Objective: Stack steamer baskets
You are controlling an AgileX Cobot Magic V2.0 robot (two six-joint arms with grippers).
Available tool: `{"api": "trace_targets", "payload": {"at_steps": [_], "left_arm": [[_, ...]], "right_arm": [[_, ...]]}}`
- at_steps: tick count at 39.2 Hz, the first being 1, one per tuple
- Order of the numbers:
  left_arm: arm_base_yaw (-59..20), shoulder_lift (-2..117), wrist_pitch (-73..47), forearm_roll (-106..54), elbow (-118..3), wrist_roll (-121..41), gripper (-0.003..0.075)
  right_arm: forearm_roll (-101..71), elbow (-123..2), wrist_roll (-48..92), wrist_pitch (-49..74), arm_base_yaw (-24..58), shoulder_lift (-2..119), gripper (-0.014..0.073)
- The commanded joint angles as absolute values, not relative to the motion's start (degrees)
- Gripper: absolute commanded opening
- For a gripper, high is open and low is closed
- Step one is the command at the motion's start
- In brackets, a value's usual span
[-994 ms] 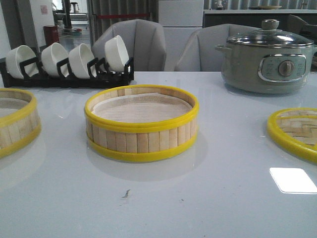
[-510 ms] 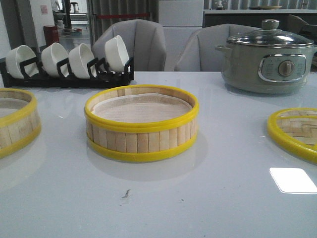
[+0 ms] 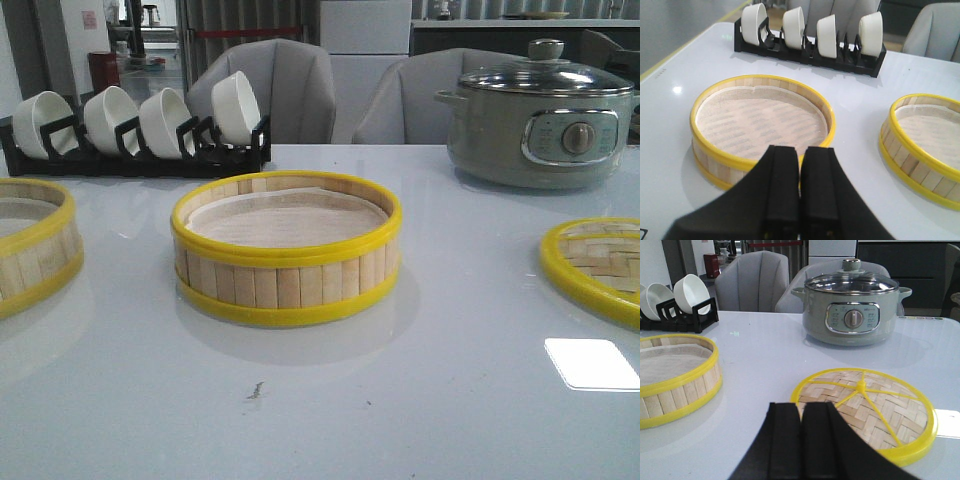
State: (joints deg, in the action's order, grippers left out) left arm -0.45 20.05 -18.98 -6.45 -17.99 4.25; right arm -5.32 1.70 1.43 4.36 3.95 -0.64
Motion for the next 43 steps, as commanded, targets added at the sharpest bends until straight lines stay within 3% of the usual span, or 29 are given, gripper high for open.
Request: {"api": "trace_targets", "payload": {"at_steps": [1,9,14,43], "left_arm": [[-0.46,29.97,-23.04,-6.78,-31.68,4.50,0.0088],[-0.46,49.35,-43.99,-4.54,-59.75,3.84,0.0088],[-0.46,56.70,-51.49,-2.44,-69.08,3.84,0.0088],[-0.36,59.55,-53.34,0.46,-70.51,-1.05,0.0088]], "right_arm": [[-5.04,0.90,1.46,-0.79,3.94,-1.76,0.0055],[-5.04,0.90,1.46,-0.79,3.94,-1.76,0.0055],[-5.04,0.90,1.46,-0.79,3.94,-1.76,0.0055],[-5.04,0.90,1.46,-0.79,3.94,-1.76,0.0055]]}}
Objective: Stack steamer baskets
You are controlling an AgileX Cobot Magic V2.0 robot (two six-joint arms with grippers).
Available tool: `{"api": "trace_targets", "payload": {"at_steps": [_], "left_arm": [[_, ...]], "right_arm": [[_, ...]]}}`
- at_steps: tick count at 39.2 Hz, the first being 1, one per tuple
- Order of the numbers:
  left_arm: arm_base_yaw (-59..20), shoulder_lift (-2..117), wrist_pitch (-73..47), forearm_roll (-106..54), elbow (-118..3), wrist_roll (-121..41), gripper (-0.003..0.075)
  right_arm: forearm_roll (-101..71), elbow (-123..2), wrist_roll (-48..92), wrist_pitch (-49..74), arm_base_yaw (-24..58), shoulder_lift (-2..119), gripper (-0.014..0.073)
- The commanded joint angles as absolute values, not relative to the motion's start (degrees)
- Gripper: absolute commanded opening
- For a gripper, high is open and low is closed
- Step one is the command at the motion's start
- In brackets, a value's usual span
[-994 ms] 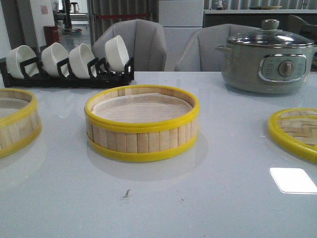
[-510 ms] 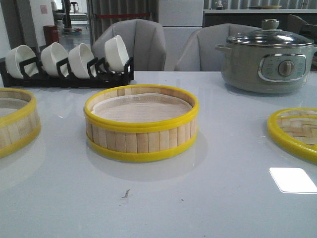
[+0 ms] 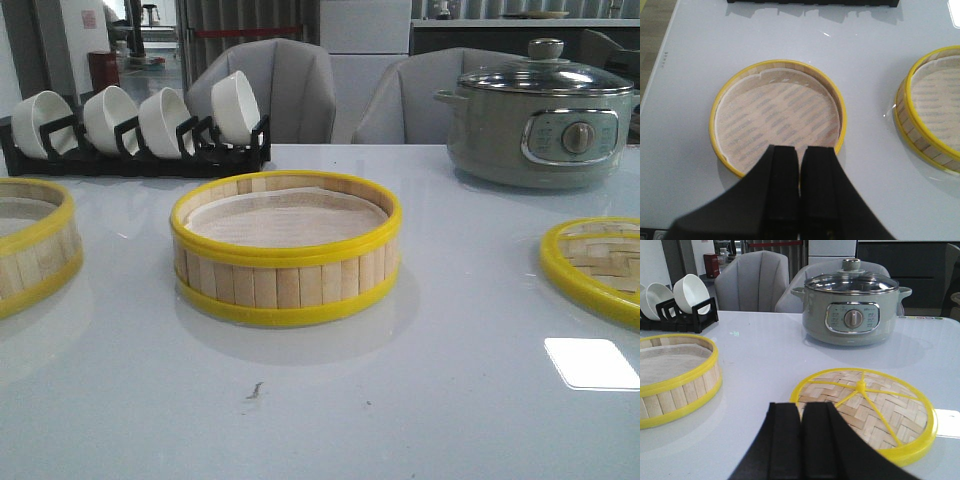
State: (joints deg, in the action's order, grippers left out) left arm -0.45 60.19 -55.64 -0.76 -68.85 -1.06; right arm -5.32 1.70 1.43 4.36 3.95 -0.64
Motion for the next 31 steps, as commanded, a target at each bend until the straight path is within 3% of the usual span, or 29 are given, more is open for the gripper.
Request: {"api": "trace_targets", "payload": {"at_steps": [1,22,31], "left_arm": [[-0.36,59.55,-53.72,0.73,-70.51,-1.05,0.0088],[-0.36,59.55,-54.41,0.67,-70.51,-1.05,0.0088],[-0.36,59.55,-54.41,0.67,-70.51,-1.05,0.0088]], "right_arm": [[-5.04,0.90,1.46,-0.79,3.94,-1.76,0.0055],[-5.04,0.90,1.46,-0.79,3.94,-1.76,0.0055],[-5.04,0.90,1.51,-7.19,3.94,-1.76,0.0055]]}}
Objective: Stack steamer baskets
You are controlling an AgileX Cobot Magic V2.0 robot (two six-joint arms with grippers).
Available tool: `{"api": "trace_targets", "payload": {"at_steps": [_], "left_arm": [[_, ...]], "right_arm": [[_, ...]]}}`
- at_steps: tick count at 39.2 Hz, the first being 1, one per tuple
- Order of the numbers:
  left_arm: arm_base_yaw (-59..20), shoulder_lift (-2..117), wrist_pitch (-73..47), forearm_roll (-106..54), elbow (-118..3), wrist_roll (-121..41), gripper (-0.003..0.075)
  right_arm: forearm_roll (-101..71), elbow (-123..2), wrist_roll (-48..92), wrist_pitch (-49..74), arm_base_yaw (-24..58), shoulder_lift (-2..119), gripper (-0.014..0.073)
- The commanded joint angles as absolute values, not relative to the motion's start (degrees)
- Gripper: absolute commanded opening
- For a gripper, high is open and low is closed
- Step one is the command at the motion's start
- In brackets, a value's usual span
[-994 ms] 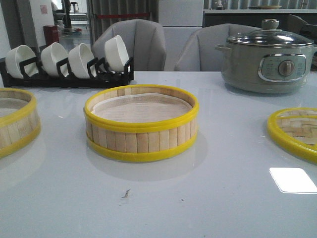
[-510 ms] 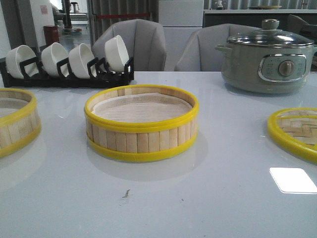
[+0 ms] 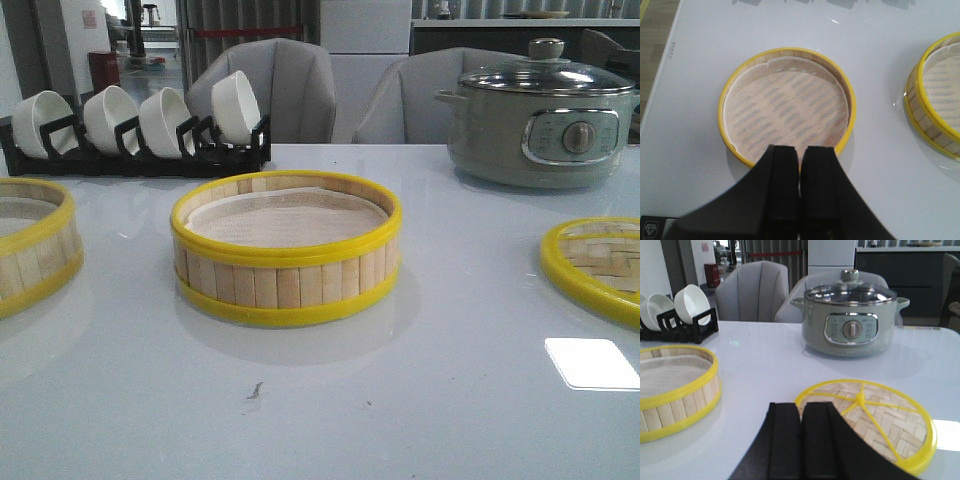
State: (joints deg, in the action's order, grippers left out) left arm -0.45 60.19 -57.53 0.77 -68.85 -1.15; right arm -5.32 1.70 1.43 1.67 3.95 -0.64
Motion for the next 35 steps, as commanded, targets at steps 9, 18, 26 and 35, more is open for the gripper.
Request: {"api": "trace_targets", "payload": {"at_steps": [9,18,26,35], "left_arm": [[-0.36,59.55,-54.41,0.67,-70.51,-1.05,0.0088],[-0.36,59.55,-54.30,0.51,-70.51,-1.05,0.0088],[-0.36,59.55,-54.18,0.41,-70.51,-1.05,0.0088],[-0.36,59.55,-54.29,0.00,-70.51,-1.05,0.0088]], "right_arm": [[-5.83,-5.40,-4.25,-1.58,4.89,-1.07,0.0055],[-5.73,-28.63,-4.27,19.29,5.84,21.56,0.0055],[-5.73,-40.35,-3.98,19.72,5.84,41.06,0.0055],[-6.17,-42.23,-3.98,15.48,5.84,45.09,0.0055]]}}
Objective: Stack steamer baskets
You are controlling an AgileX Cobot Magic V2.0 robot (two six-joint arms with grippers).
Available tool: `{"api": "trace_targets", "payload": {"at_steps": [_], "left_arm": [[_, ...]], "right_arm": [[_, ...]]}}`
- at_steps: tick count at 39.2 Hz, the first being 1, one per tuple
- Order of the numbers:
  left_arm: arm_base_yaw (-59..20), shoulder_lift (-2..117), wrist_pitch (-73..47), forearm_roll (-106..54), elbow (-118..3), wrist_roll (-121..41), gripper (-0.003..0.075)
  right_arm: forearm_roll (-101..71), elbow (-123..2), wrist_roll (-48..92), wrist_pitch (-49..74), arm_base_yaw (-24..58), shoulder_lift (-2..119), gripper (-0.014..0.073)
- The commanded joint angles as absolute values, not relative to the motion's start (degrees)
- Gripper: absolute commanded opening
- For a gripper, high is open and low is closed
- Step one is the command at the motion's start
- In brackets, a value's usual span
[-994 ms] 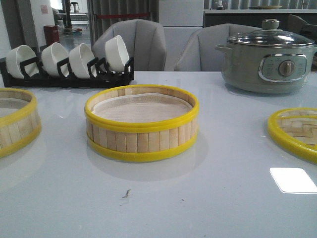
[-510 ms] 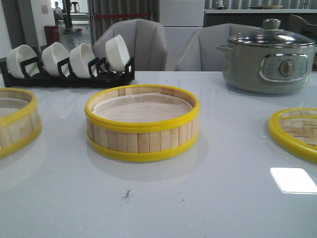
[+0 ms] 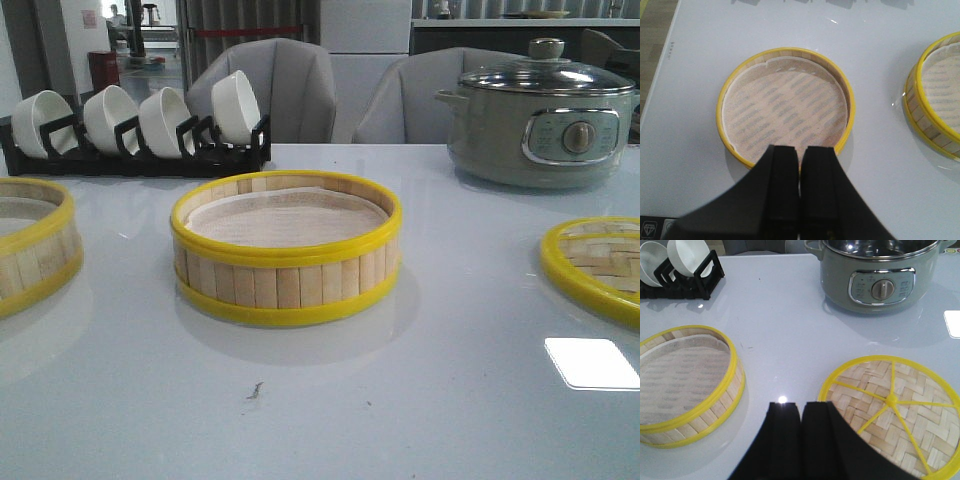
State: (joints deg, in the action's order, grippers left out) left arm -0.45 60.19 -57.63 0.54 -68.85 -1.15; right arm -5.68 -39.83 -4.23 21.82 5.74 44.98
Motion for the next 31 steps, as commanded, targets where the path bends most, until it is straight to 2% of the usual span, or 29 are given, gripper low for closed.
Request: {"api": "trace_targets", "payload": {"at_steps": [1,5,13,16,23,28,31], "left_arm": [[-0.36,59.55,-54.29,0.00,-70.51,-1.05,0.0088],[-0.36,59.55,-54.29,0.00,-70.51,-1.05,0.0088],[-0.36,59.55,-53.87,0.00,-70.51,-1.05,0.0088],[-0.36,59.55,-54.11,-0.43,-70.51,-1.05,0.0088],[-0.36,59.55,-54.58,-3.15,-70.51,-1.05,0.0088],[-0.48,59.55,-53.75,-5.86,-70.51,-5.54,0.0103],[-0.48,59.55,-53.75,-9.34,-70.51,-10.97,0.0166]], "right_arm": [[-6.17,-42.23,-3.98,14.81,5.84,45.32,0.0055],[-6.36,-42.23,-3.98,12.45,5.84,45.45,0.0055],[-7.28,-42.23,-3.98,19.30,5.79,45.58,0.0062],[-6.34,-42.23,-3.98,22.20,5.79,45.58,0.0134],[-3.31,-42.23,-3.98,25.62,5.79,45.58,0.0435],[-2.98,-42.23,-3.98,26.37,5.79,45.58,0.0447],[-2.98,-42.23,-3.98,26.37,5.79,45.58,0.0447]]}}
